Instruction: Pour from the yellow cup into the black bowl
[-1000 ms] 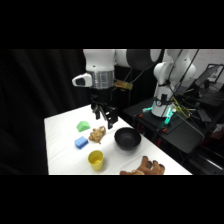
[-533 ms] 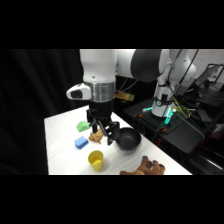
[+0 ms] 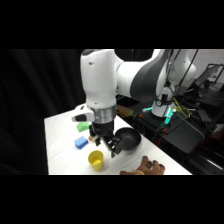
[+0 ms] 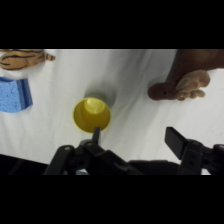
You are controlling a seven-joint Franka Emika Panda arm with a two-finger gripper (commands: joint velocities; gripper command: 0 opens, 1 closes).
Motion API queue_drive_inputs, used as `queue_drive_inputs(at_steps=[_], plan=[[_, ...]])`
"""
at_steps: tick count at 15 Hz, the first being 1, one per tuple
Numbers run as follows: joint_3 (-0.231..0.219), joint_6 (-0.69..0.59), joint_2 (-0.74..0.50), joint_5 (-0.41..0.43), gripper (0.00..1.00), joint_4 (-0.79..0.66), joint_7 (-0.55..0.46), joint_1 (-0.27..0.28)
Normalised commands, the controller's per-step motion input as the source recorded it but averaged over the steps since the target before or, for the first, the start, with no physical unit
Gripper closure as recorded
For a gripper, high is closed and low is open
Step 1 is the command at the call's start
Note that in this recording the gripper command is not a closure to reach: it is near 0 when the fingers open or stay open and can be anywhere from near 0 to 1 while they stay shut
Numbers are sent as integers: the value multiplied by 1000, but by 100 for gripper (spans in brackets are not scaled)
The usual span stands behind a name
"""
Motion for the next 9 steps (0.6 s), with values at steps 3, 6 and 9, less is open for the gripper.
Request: queue_drive_inputs(at_steps=[3,6,9], plan=[[48,69,300,11,0,263,-195,2],[57,-2,291,38,0,309,-210,-6],[60,-32,238,63,0,302,-233,-28]])
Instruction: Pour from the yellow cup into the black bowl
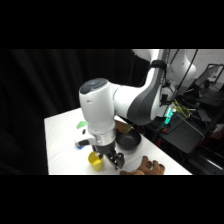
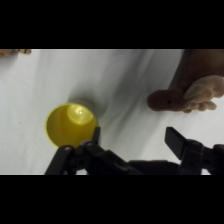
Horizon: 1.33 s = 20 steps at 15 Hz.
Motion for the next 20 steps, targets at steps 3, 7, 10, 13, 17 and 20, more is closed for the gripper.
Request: queue_drive_inputs(at_steps=[3,7,10,13,17,20], plan=[[62,-45,181,64,0,267,-254,-53],[79,-77,146,91,0,231,-247,-82],[88,-95,107,108,0,184,-231,-91],[83,-105,91,111,0,165,-225,-100],[69,-115,46,102,0,143,-225,-108],[45,-144,-10,89,0,154,-225,-113]])
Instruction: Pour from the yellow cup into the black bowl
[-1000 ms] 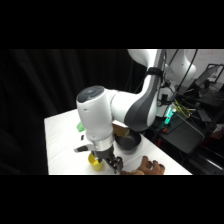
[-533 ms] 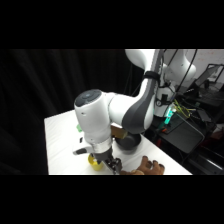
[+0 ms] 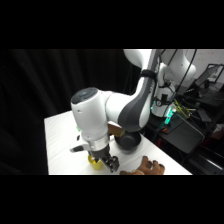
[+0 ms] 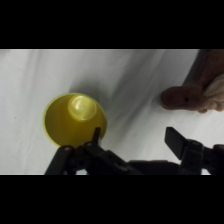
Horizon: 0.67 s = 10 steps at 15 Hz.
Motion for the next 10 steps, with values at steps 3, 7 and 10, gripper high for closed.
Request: queue_drive_inputs(at_steps=[3,7,10], plan=[[37,-133,-12,107,0,132,-233,-114],[41,-128,27,139,0,114,-224,-97],[32,-106,76,139,0,111,-178,-50]])
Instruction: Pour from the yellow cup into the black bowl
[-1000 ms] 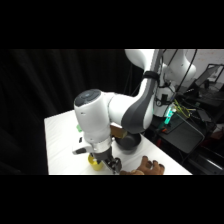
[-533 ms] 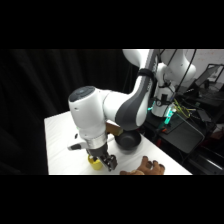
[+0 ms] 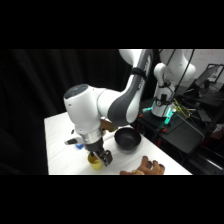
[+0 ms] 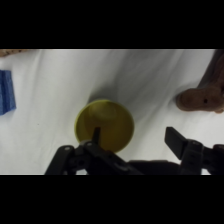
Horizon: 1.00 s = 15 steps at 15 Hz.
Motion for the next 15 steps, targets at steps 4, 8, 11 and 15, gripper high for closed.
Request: queue_drive_inputs(at_steps=[4,8,11,15], plan=[[47,-106,92,152,0,126,-179,-42],[70,-92,118,176,0,187,-189,-50],[83,-71,136,186,8,241,-211,-68],[86,-69,118,165,100,241,-273,-99]])
